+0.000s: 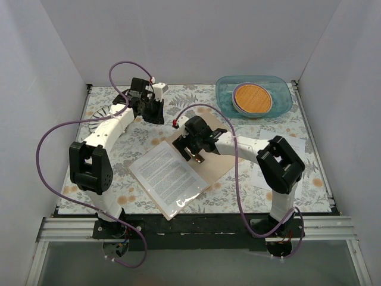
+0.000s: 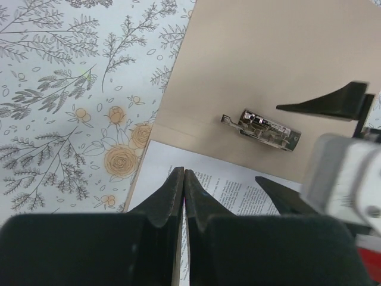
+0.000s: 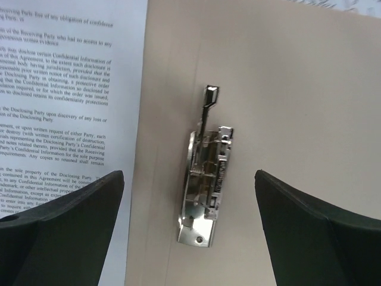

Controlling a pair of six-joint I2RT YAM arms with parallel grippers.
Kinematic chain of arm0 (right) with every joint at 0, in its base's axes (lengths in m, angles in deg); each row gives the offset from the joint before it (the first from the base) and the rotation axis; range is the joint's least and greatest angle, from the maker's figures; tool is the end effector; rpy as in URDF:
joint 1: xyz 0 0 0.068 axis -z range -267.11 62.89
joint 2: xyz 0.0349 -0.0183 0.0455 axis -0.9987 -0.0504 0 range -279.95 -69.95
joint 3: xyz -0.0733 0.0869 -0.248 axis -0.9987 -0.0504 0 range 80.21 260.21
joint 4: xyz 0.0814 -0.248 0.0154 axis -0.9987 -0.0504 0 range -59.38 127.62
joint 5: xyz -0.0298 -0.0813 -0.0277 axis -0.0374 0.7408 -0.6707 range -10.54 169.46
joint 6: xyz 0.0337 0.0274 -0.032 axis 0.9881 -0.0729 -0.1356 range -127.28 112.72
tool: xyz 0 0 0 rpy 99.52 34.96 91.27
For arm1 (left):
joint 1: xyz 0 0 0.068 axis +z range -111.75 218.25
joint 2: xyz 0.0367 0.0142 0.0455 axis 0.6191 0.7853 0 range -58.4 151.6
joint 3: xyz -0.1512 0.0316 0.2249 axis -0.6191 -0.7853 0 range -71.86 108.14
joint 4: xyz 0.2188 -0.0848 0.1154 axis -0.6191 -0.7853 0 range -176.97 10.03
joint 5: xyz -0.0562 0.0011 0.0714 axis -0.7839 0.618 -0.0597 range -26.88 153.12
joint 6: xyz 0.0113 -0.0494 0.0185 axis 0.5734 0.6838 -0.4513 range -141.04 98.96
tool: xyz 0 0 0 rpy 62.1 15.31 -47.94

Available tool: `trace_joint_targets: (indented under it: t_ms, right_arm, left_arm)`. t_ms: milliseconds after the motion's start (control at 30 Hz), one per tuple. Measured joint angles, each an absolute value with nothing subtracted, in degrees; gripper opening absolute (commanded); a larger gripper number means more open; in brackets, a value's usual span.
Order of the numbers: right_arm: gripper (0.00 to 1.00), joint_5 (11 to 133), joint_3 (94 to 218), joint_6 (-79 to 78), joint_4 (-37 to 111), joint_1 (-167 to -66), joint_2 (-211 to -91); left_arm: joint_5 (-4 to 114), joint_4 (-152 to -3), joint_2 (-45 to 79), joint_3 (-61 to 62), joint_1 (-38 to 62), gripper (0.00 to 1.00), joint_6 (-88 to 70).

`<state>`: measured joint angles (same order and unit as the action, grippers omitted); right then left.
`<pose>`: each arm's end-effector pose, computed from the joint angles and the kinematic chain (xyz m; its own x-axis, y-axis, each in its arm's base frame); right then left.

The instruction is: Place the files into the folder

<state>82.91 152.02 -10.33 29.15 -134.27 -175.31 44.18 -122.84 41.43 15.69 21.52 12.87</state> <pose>0.2795 0.2983 0.2093 -0.4170 -0.5281 -0.7397 -0.7249 0.6842 -0.0798 0.3595 -0.1201 0.2918 -0.9033 -0.2795 -0.3254 -0.0652 0.8392 -0.5398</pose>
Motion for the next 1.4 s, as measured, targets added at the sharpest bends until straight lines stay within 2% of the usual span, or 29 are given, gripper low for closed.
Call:
trace_joint_targets:
  t_ms: [267,333,433,467,533,567,667,800,867,1067,1400]
  right_arm:
    - [0.98,84.96,153.18,-11.77,23.64,-135.58,-179.83]
    - [0.95,85.66,153.20,-11.72,23.18,-135.47,-179.98]
    - [0.84,86.21,153.20,-11.31,22.42,-135.23,-180.07]
    - [0.75,86.21,153.20,-10.96,22.28,-135.12,-180.12]
    - [0.64,86.34,153.20,-10.41,22.22,-134.99,-180.27]
    - [0.48,86.21,153.22,-9.95,22.15,-134.94,-180.42]
    - [0.19,85.97,153.79,-8.47,21.80,-134.84,-180.95]
    - [0.13,86.12,154.38,-5.85,21.13,-134.84,-181.10]
    - [0.02,86.16,154.51,-4.38,21.00,-134.81,-181.21]
    - [0.01,90.47,157.59,4.49,17.24,-134.97,-182.76]
    - [0.01,97.51,162.68,30.61,7.55,-135.14,-184.79]
  left_arm:
    - [43.98,-123.03,41.14,16.19,22.65,0.00,13.48]
    - [43.92,-123.03,41.14,16.19,22.61,0.00,13.50]
    - [43.50,-123.08,41.12,16.19,22.54,0.00,13.50]
    - [43.37,-123.10,41.12,16.19,22.54,0.00,13.48]
    - [43.11,-123.14,41.06,16.19,22.54,0.00,13.48]
    - [43.07,-123.23,41.01,16.19,22.54,0.00,13.48]
    - [42.96,-123.25,40.66,16.17,22.54,0.00,13.46]
    - [42.69,-123.23,39.85,16.15,22.54,0.00,13.37]
    - [42.54,-123.23,39.50,16.15,22.54,0.00,13.30]
    - [41.93,-123.25,39.31,16.15,22.54,0.00,13.06]
    - [40.95,-123.25,39.20,15.67,22.54,0.00,11.75]
